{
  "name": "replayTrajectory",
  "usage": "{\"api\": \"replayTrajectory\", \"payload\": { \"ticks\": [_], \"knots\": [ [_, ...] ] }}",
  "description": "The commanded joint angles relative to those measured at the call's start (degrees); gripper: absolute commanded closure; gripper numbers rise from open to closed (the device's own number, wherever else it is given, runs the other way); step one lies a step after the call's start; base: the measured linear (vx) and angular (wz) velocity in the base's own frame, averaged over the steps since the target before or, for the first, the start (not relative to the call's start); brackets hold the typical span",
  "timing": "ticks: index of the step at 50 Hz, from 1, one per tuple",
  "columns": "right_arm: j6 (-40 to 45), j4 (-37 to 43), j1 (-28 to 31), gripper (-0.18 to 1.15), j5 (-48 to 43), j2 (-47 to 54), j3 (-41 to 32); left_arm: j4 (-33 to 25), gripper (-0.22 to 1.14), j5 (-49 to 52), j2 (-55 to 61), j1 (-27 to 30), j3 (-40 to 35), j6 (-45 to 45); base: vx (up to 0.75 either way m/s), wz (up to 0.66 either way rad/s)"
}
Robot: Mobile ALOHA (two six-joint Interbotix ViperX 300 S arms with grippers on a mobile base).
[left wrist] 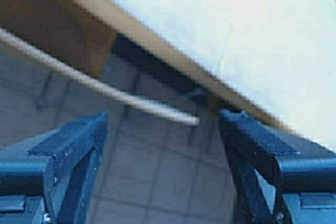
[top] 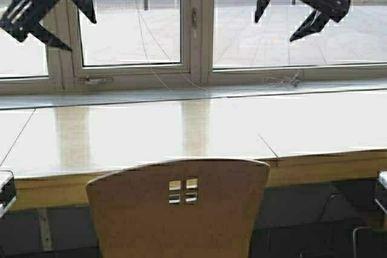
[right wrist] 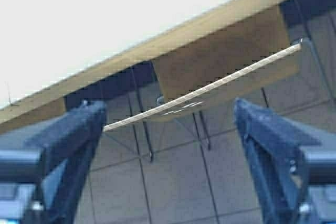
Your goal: Push the chairs under the table
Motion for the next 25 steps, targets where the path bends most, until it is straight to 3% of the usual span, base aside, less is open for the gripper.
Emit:
{"api": "replayTrajectory", "payload": {
  "ticks": [1, 12, 25],
  "knots": [
    [-0.09, -3.34, -0.09, -0.07, -0.62, -7.91, 1.58, 11.34, -0.03, 6.59, -12.57, 5.71, -0.79, 3.34, -0.18, -0.10],
    [-0.09, -10.20, -0.18, -0.07, -5.45, -18.72, 5.63, 33.93, -0.03, 9.05, -25.75, 8.53, -1.41, 3.43, -0.19, 0.05],
    [0.00, -19.51, -1.05, -0.07, -9.67, -30.41, 11.95, 38.85, -0.03, 8.44, -28.04, 8.53, 2.02, 3.25, -0.20, 0.27]
  ]
}}
